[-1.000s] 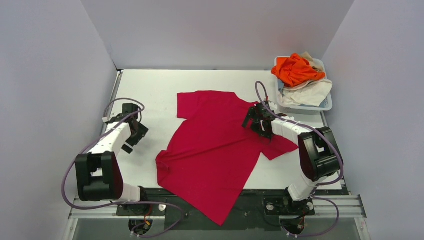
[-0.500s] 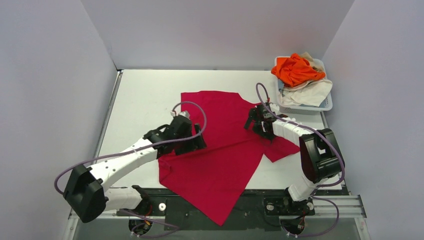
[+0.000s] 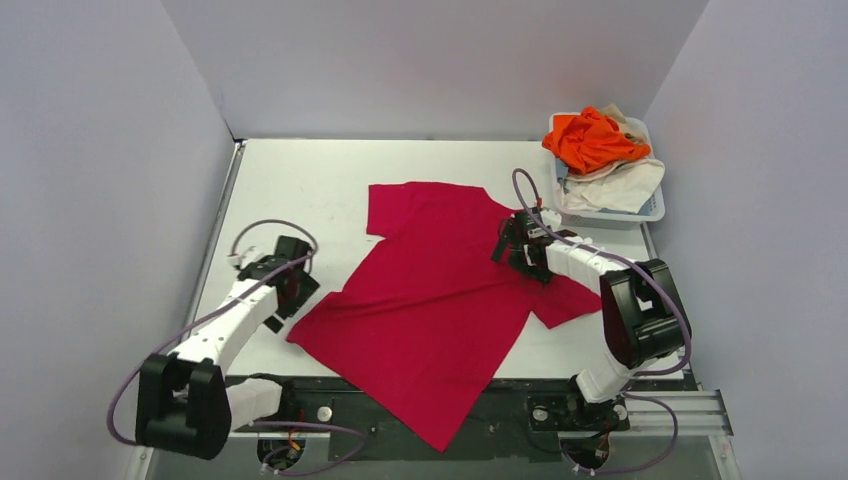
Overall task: Fold and stack the t-shirts
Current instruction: Flatten out the tshirt
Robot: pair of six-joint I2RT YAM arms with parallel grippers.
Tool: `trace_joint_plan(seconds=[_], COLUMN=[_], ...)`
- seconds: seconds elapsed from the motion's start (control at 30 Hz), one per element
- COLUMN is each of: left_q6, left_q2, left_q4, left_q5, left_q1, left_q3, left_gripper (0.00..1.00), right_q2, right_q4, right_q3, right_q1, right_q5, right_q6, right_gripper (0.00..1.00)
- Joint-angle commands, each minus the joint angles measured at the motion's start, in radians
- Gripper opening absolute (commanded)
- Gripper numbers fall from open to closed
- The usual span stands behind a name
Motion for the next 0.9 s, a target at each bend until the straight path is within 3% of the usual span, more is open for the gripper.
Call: trace_joint_plan(seconds=[0.0, 0.07, 0.17, 0.3, 0.47, 0.63, 0.87], left_q6=[-0.033, -0.013, 0.06, 0.112, 0.065, 0.014, 0.06], left_q2=[-0.106, -0.119, -0.157, -0.222, -0.284, -0.257, -0.045], left_q4=[-0.099, -0.083, -0.015, 0.118, 0.159, 0.34, 0.356], left_q5=[-0.185, -0.141, 0.024, 0.192, 0.264, 0.383, 0.291], left_q1=[0.258, 0.32, 0.312, 0.145, -0.059, -0.102, -0.052], left_q3=[0.03, 0.058, 0.074, 0.037, -0.058, -0.247, -0.185], left_gripper=[0.94, 0.94, 0.94, 0.94, 0.94, 0.94, 0.94], right_q2=[-0.011, -0.021, -0.05, -0.147, -0.174, 0.008, 0.341], right_q4=[-0.148, -0.143, -0.138, -0.167, -0.193, -0.172, -0.184], right_q3=[-0.039, -0.04, -0.035, 0.001, 0.1, 0.3, 0.637], right_q1=[-0.016, -0.015, -0.004, 0.053, 0.141, 0.145, 0.14], right_q5=[0.047, 0.037, 0.013, 0.024, 0.048, 0.006, -0.028], right_q6=[-0.01, -0.016, -0.055, -0.126, -0.22, -0.251, -0.233], right_gripper=[0.96, 0.96, 0.96, 0.97, 0.97, 0.97, 0.96])
